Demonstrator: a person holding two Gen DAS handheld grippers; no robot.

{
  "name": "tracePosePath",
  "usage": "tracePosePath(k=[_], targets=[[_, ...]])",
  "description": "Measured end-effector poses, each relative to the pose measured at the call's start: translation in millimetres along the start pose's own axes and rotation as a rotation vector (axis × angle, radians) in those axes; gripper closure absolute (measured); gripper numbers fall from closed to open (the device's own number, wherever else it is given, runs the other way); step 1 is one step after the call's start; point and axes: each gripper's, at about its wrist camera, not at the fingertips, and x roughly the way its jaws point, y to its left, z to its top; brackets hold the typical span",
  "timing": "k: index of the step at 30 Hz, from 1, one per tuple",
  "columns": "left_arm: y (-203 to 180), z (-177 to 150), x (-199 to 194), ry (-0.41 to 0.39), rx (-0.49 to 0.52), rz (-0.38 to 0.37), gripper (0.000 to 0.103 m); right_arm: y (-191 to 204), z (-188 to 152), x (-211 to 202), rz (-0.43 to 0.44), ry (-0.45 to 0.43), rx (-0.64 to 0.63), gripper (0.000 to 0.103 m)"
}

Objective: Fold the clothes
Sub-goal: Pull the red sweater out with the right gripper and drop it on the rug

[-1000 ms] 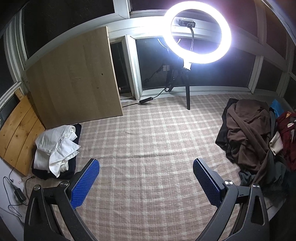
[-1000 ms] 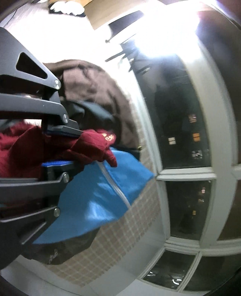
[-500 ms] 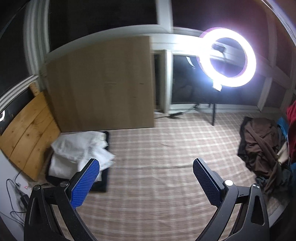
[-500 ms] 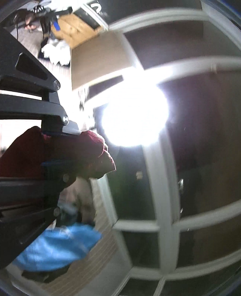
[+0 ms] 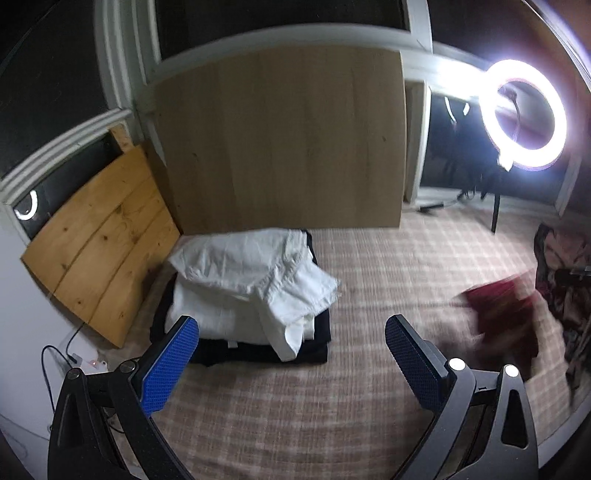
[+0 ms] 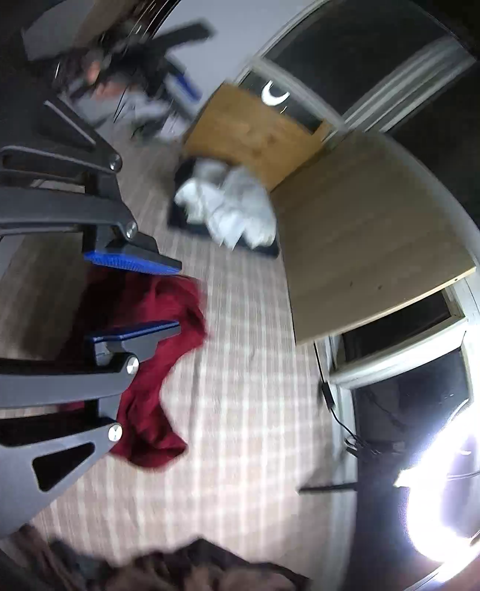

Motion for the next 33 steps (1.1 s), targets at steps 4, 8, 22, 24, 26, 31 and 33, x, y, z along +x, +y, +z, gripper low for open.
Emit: tracePosePath(k=[4,8,22,24,26,31,33], targets=[[-19.9,-14.6,23.4,0.058,0.038,-0.075,0.001,-36.9,-1.8,-25.5,-0.126,-0.077,0.021,0.047],[-45.4,-28.4,47.0,0.111,0.060,-0.114,0.001,-60.2,-29.0,-6.3,-0.295,0.034,-0.057,0.047],[-83.3,-53.2,80.7,0.257,0.041,-0.156,0.001,-93.7,-88.6,80.2,-0.254,0.334,-0.166,0.075],[-97.2,-55.1,84.4,0.266,0.071,-0.151,0.001,-109.8,-87.0,67.1,-0.201,0.326,-0.119,0.095],[-106.2,-55.4,86.9,0.272,0.092,-0.152,0.001,-123.7,-79.1,40.4,-0.234,0.256,-0.092,0.097],[-121.6,-53.6,91.4,0.281,0.109,-0.182,0.001,-164.4,-50.0,-43.1,-0.422,0.035,0.007,0.091],[-128.2,-52.9,95.8,0.293,0.109,-0.198,0.001,-178.6,-46.8,-41.9,-0.384,0.136,0.034,0.080]])
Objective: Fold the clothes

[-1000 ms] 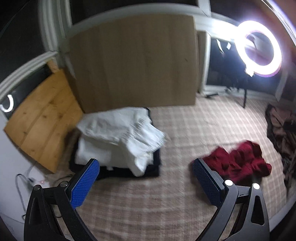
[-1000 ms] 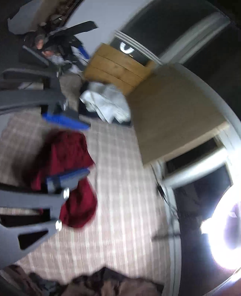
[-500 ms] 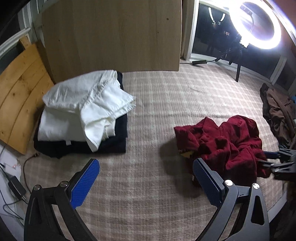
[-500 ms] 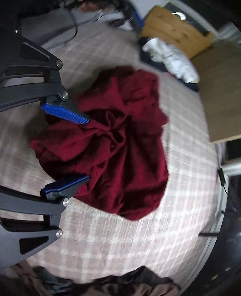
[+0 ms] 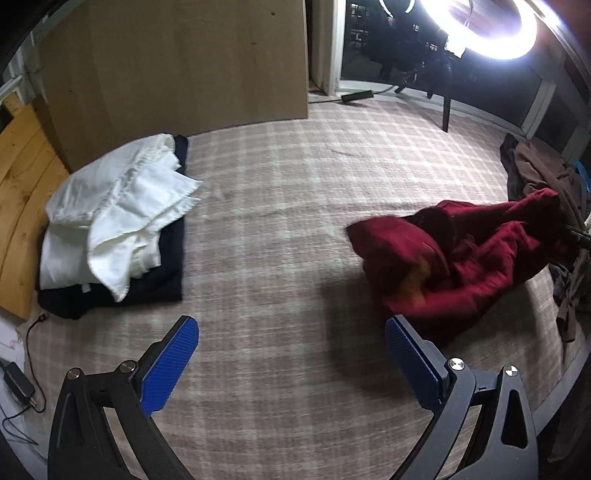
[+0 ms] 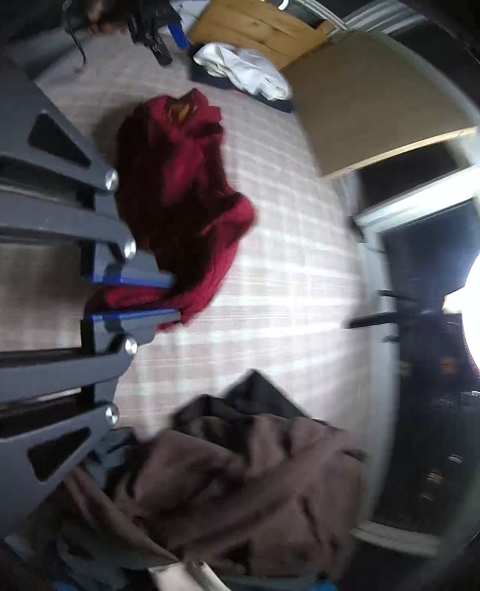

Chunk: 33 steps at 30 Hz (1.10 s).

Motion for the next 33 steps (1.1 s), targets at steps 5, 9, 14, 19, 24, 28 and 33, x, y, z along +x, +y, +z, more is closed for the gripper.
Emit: tracePosePath(k=[5,9,14,19,24,28,33], targets=[[-17.5,10.2,10.3,0.004,0.024,-0.016,0.001,11.3,-7.0,14.8,-0.062,0.027,-0.059,0.072],[-21.8,16.8,19.0,0.017,0.035,-0.017,0.001,48.5,-12.3,31.2,0.037,0.048,-0.144,0.061],[-35.2,25.2,35.9,0.039,0.063,-0.040,0.001,96.9,-9.0,51.1,-0.005,0.034,-0.302,0.052],[-53.8,31.1,50.4,0.058,0.103,-0.040,0.013,105.3,18.7,54.7,0.110,0.006,-0.271,0.053],[-41.7,25.0,35.8,0.042,0.082,-0.030,0.013,153.5,50.2,74.7,0.134,-0.001,-0.407,0.053],[-14.9,18.0,20.5,0.031,0.029,-0.004,0.013,191.5,65.9,112.3,0.134,0.045,-0.522,0.053],[23.5,5.1,2.6,0.017,-0.050,0.042,0.013,199.9,71.7,139.8,0.198,0.132,-0.531,0.099]])
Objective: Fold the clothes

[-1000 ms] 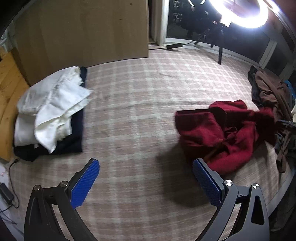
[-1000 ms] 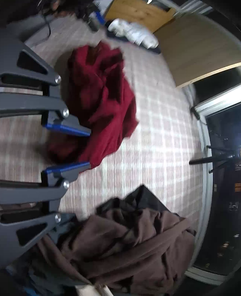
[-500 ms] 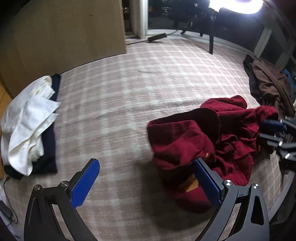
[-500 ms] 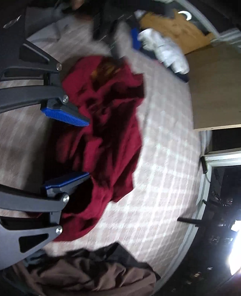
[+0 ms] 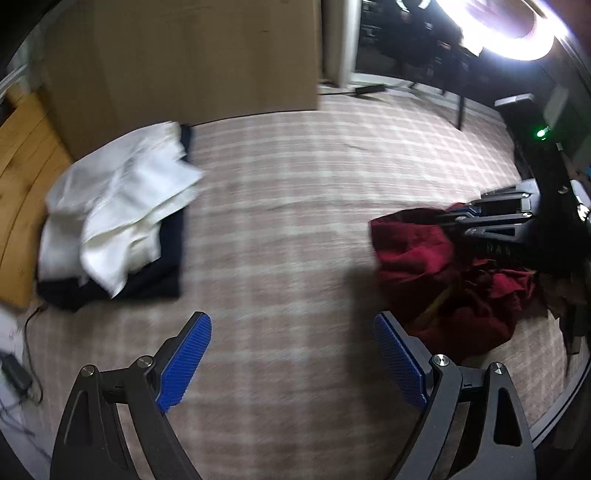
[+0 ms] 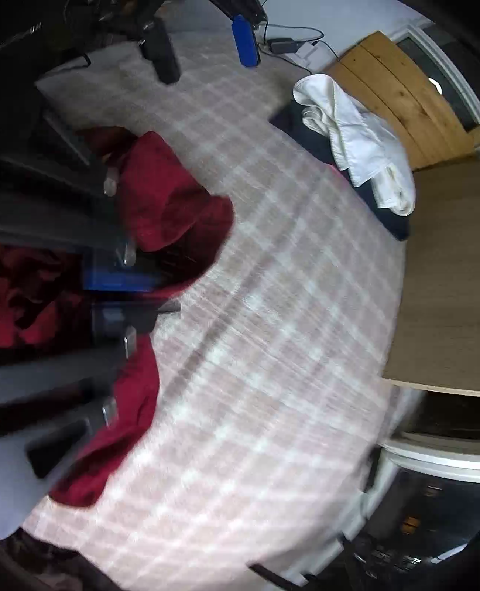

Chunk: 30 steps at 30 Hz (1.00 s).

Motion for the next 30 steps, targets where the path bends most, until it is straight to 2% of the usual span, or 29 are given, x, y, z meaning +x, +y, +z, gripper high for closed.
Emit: tracePosePath(k=[2,5,7,9,12,14,18,22,27,29,30], targets=[[10.1,-4.5,-3.7,-0.006,-0.022,0.008,0.013,-14.0,-1.5,-20.4,0.008,-0.061,0.052,0.100],[14.1,-6.8,-6.0,-0.015,-0.037,0.010,0.013,-48.8,-12.7,-77.4,-0.046,-0.206,0.188,0.100],[9.5,-4.8,-6.1,-0.021,-0.031,0.001,0.013,-77.1,-31.3,-122.9,-0.120,-0.303,0.292,0.100],[-1.6,-1.4,-5.1,-0.028,-0.010,-0.020,0.013,-102.9,-59.3,-159.9,-0.235,-0.356,0.378,0.100],[-26.9,7.3,-1.3,-0.034,0.043,-0.065,0.013,-136.6,-105.1,-190.1,-0.337,-0.352,0.477,0.100],[-50.7,16.4,4.1,-0.039,0.060,-0.066,0.013,-156.2,-133.2,-197.6,-0.360,-0.327,0.544,0.100],[-110.8,33.5,15.8,-0.033,0.181,-0.141,0.013,-177.9,-175.5,-207.2,-0.365,-0.313,0.612,0.100],[-157.2,45.6,29.5,-0.020,0.244,-0.205,0.013,-180.0,-188.8,-204.5,-0.371,-0.312,0.633,0.100],[-185.7,62.1,59.7,-0.001,0.245,-0.216,0.013,-183.2,-201.3,-207.5,-0.365,-0.333,0.657,0.100],[-189.9,63.9,71.3,0.032,0.237,-0.233,0.018,-184.7,-204.1,-209.3,-0.362,-0.339,0.667,0.100],[-192.3,64.9,76.5,0.052,0.230,-0.252,0.038,-185.1,-206.1,-211.1,-0.358,-0.346,0.673,0.100]])
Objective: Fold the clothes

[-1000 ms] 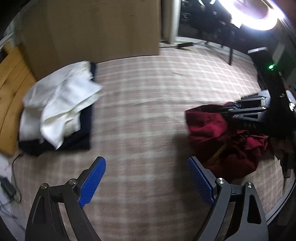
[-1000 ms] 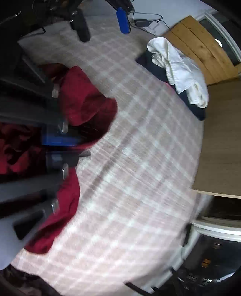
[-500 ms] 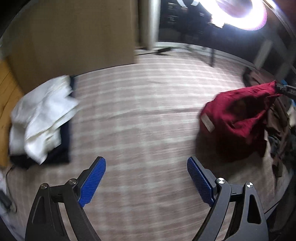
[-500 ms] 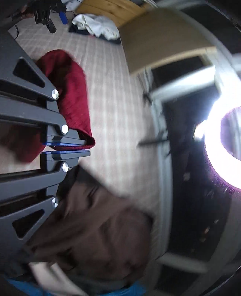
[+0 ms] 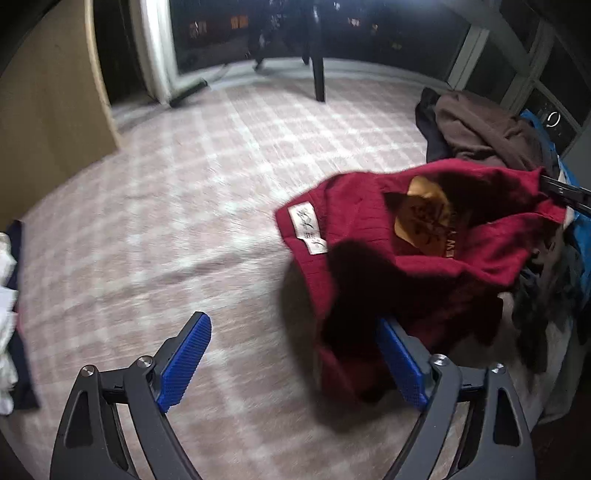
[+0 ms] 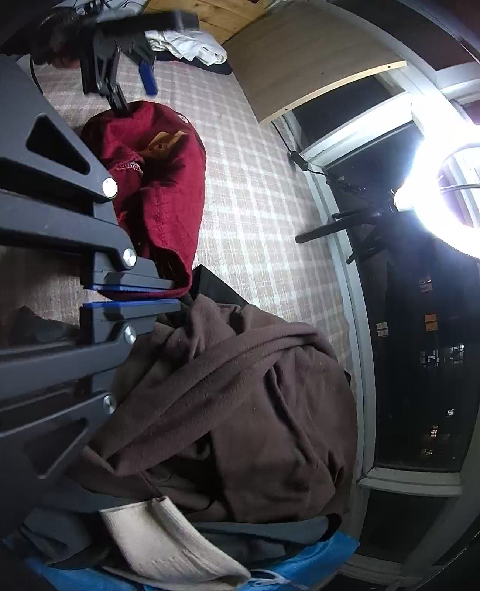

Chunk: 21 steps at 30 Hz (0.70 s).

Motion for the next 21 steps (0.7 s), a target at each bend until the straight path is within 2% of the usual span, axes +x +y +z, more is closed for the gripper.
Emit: tracePosePath(k=[1,2,5,7,11,13,15,17,19,21], targets=[[0.7,1.0,4.3,0.019,-0.011,-0.019,0.063,-2.3,-0.7,-3.6,0.009,-0.006,0.009,0.100],[3.2,0.6,5.1,0.034,-0.023,-0.036,0.070,-4.6,-1.5,-9.0,0.026,-0.017,0.020,0.100],[11.4,-7.8,-9.5,0.002,-0.022,-0.050,0.072,-5.5,-2.2,-25.3,0.077,-0.047,0.032,0.100],[19.0,-14.7,-23.4,-0.019,-0.005,-0.039,0.081,-2.0,-3.1,-34.6,0.105,-0.051,0.027,0.100],[45.2,-28.3,-50.4,-0.042,-0.017,0.009,0.082,8.4,-9.0,-46.8,0.152,-0.045,0.018,0.100],[60.2,-32.0,-61.8,-0.065,-0.040,0.010,0.095,13.9,-12.1,-51.5,0.188,-0.039,0.027,0.100],[73.7,-34.8,-75.9,-0.094,-0.067,-0.011,0.094,20.6,-14.6,-55.5,0.227,-0.033,0.036,0.100],[79.8,-37.3,-76.0,-0.077,-0.063,-0.006,0.088,33.3,-13.6,-58.5,0.225,-0.042,0.001,0.100],[78.6,-37.8,-67.1,-0.058,-0.078,-0.034,0.065,41.0,-10.5,-64.1,0.222,-0.058,-0.016,0.100],[66.7,-34.8,-49.6,-0.036,-0.089,-0.091,0.054,46.1,-6.9,-70.6,0.223,-0.076,-0.021,0.100]])
